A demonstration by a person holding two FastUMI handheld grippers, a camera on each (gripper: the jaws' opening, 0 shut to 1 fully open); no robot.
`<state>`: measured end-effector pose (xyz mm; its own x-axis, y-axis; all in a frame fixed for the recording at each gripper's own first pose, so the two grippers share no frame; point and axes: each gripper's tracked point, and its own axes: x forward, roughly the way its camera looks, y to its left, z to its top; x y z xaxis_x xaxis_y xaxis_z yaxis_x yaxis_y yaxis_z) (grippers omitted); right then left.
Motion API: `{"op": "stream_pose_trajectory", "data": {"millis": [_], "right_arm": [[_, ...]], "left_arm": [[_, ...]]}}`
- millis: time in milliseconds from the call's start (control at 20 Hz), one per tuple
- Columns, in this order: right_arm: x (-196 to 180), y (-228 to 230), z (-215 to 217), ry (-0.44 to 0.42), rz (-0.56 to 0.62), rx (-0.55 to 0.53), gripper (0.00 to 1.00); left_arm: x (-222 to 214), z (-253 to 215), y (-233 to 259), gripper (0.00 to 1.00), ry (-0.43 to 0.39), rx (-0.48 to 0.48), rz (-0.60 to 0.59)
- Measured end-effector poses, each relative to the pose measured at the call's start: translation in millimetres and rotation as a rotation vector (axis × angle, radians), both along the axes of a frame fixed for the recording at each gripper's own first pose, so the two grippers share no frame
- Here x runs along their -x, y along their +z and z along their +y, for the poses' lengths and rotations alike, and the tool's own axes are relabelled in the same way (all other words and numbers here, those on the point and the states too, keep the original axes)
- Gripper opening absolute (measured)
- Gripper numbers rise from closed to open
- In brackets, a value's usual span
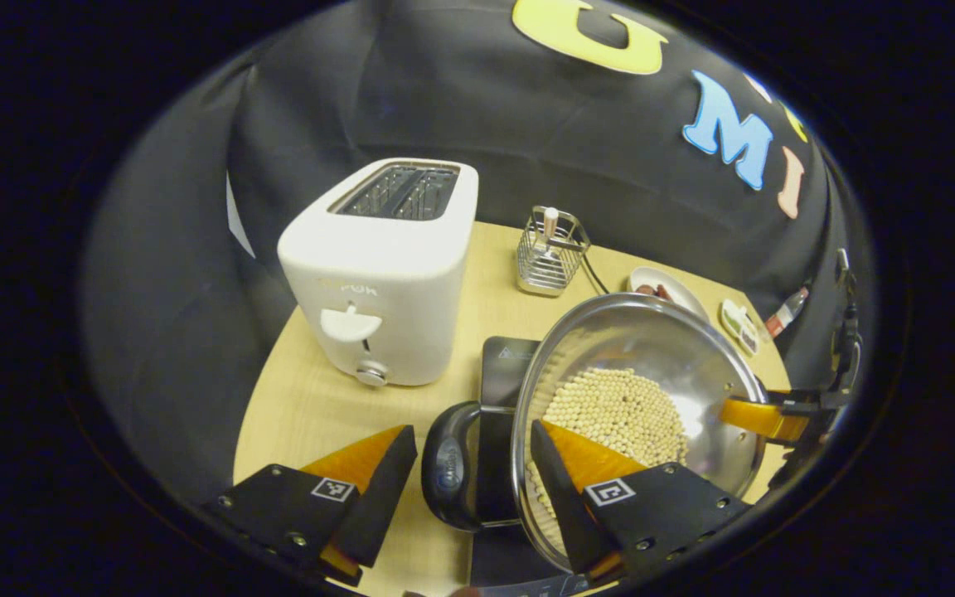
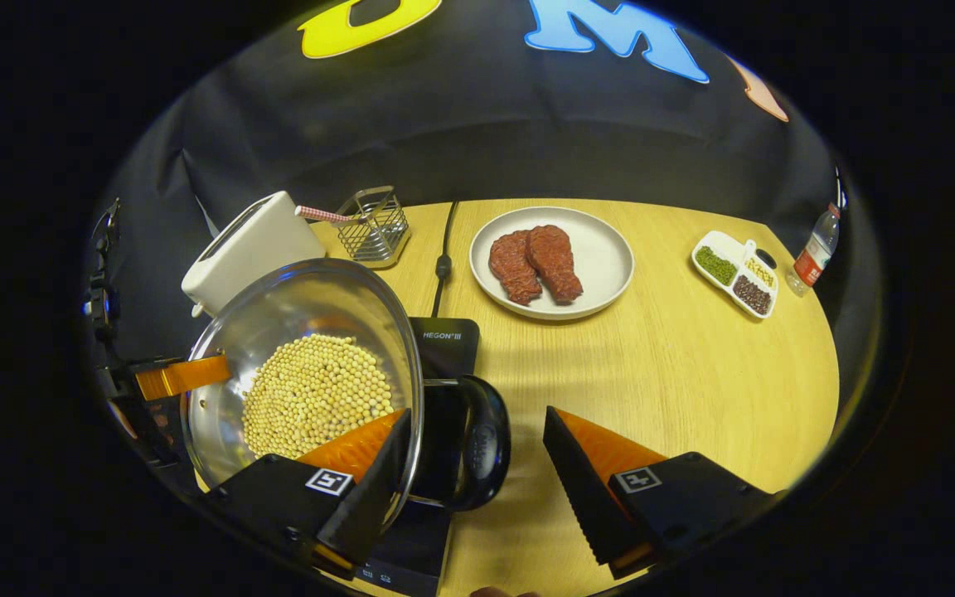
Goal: First push the handle of the pot to place it horizontally, then grasp the pot with both hands and set it on the induction cooktop.
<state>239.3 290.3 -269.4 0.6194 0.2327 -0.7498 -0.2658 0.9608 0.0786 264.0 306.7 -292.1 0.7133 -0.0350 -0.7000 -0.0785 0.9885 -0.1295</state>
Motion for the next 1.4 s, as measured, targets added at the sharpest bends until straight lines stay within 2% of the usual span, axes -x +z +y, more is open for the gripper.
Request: {"op": "stream_pose_trajectory", "data": {"millis": [50, 100, 200, 300, 500, 700, 750, 900, 1050, 1100, 1400], "right_arm": [[2, 5, -1, -0.004, -0.003, -0.010, 0.95], [5, 10, -3, -0.006, -0.003, -0.020, 1.00], [11, 22, -6, -0.005, -0.015, -0.038, 0.96], [17, 35, -14, -0.007, -0.038, -0.044, 1.00], [23, 75, -42, -0.033, -0.138, -0.055, 0.99], [25, 122, -91, -0.088, -0.263, -0.063, 0.98], [25, 136, -106, -0.106, -0.303, -0.070, 0.98], [23, 176, -151, -0.174, -0.443, -0.093, 0.98], [27, 211, -198, -0.239, -0.549, -0.100, 0.98], [30, 223, -211, -0.244, -0.580, -0.101, 0.98], [77, 278, -294, -0.210, -0.713, -0.047, 0.98]], "left_arm": [[1, -4, 6, 0.79, -0.004, -0.011, -0.013], [1, -6, 13, 0.85, -0.007, -0.024, -0.028], [6, -7, 27, 0.84, -0.007, -0.055, -0.048], [11, -10, 46, 0.84, 0.002, -0.090, -0.084], [27, -25, 102, 0.85, 0.028, -0.139, -0.228], [51, -52, 160, 0.84, 0.037, -0.216, -0.340], [55, -62, 176, 0.80, 0.046, -0.221, -0.372], [78, -95, 226, 0.84, 0.122, -0.265, -0.466], [95, -150, 267, 0.84, 0.123, -0.269, -0.561], [100, -173, 276, 0.79, 0.116, -0.251, -0.584], [142, -284, 340, 0.79, 0.092, -0.221, -0.729]]}}
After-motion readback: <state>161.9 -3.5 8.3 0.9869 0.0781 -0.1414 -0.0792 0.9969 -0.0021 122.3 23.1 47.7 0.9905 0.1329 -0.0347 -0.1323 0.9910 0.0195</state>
